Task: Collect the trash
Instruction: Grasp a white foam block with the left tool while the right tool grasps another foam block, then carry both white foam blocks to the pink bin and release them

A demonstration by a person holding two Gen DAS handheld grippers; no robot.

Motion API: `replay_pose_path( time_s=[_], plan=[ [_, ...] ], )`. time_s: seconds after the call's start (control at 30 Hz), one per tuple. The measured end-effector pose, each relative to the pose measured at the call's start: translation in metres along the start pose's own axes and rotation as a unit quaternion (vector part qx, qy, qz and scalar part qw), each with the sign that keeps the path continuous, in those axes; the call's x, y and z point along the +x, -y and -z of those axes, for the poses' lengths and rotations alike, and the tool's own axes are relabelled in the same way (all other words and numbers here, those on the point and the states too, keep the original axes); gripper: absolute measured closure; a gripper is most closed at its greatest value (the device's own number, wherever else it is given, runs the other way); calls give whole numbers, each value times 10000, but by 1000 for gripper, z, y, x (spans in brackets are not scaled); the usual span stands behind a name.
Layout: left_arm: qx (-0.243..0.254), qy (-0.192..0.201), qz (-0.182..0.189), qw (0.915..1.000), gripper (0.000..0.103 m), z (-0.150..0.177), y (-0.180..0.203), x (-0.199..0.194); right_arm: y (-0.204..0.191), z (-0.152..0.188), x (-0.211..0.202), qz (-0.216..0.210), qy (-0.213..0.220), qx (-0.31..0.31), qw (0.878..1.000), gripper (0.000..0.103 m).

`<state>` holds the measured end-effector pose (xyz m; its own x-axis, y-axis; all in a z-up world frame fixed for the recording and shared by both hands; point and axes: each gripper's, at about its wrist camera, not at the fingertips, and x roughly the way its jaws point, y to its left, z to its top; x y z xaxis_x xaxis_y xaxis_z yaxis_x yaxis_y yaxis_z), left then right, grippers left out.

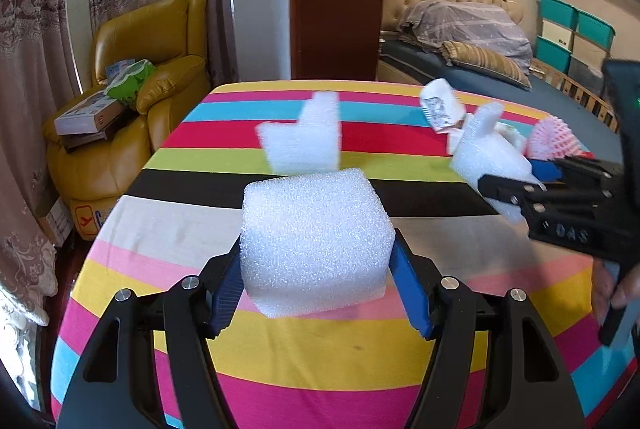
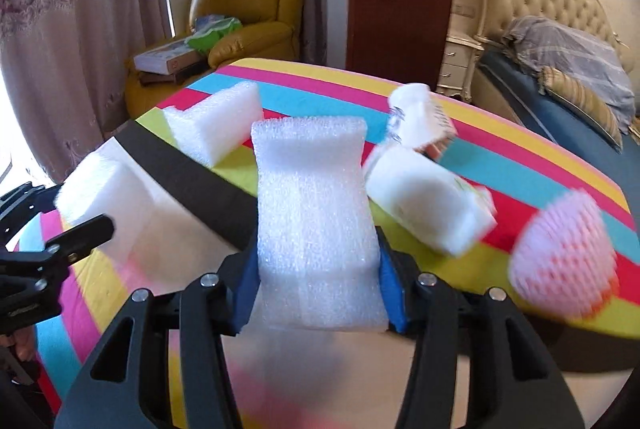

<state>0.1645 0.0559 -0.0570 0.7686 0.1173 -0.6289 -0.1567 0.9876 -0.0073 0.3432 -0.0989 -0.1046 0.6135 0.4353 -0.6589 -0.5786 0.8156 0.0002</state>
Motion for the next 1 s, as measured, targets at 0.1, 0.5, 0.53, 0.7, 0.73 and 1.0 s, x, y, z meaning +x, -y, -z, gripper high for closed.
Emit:
replay_pose_path(
  time_s=[0.1, 0.5, 0.53, 0.7, 0.73, 1.0],
  plan=[
    [115, 84, 39, 9999, 40, 4, 14, -7, 7, 19, -22, 128, 119, 204, 9996, 53],
    [621, 380, 598, 9956, 40, 19, 87, -37, 38, 95, -119, 521, 562, 826, 9936, 53],
    [651, 407, 647, 9949, 40, 20, 93, -39, 41, 99, -127, 583, 600, 864, 9927, 53],
    [839, 575, 1007, 9897, 40, 22, 127, -52, 62, 132, -170, 875, 804, 1147, 9863, 53],
    [921, 603, 1111, 9877, 40, 22, 137, -55, 65, 137, -176, 924, 833, 1185, 9851, 53],
    [1503, 806, 1673, 9710, 40, 24, 207, -71, 114, 188, -236, 1442, 1033, 1652, 9702, 53]
  ],
)
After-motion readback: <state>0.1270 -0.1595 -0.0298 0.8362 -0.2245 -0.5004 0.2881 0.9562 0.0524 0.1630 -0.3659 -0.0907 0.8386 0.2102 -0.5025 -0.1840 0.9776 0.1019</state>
